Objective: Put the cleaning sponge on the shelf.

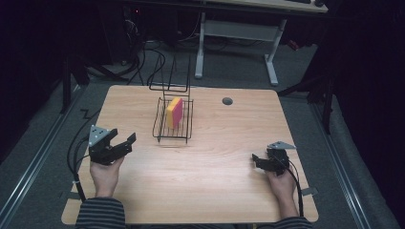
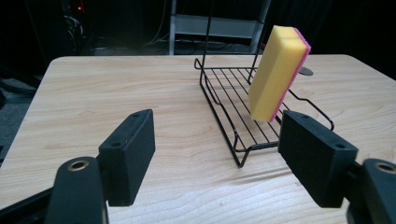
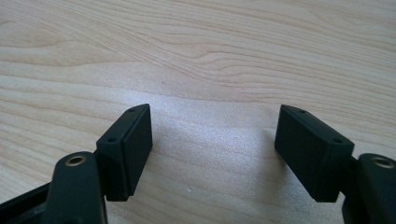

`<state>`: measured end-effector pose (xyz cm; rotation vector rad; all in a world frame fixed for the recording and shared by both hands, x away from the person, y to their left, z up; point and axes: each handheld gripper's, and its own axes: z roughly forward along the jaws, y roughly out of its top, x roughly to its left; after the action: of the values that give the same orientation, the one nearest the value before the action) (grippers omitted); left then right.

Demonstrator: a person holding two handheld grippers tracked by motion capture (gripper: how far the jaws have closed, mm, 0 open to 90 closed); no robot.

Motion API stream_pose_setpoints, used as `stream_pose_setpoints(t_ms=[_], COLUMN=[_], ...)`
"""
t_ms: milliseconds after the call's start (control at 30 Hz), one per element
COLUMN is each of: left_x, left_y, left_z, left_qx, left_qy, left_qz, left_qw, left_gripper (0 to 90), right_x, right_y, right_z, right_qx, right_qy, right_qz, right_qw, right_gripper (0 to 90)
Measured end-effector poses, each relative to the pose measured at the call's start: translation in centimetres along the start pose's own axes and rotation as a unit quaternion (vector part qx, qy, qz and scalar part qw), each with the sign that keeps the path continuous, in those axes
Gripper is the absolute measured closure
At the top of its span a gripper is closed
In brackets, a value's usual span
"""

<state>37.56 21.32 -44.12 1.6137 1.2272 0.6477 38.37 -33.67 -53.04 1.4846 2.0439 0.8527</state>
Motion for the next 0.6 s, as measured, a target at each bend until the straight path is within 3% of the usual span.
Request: stream_pose_setpoints(t_ms=[600], left_x=[1.0], left_y=[-1.4], left_z=[-1.5], left_qx=[-0.001], left_qy=[0.011], left_qz=[-0.019], left_qw=[0.9997], left_gripper=[28.6], right_x=[0.0], right_y=[0.0], right_z=[0.0], right_qx=[0.0], right_qy=[-0.001], right_qz=[0.0], right_qw=[1.0], right_gripper=[28.0])
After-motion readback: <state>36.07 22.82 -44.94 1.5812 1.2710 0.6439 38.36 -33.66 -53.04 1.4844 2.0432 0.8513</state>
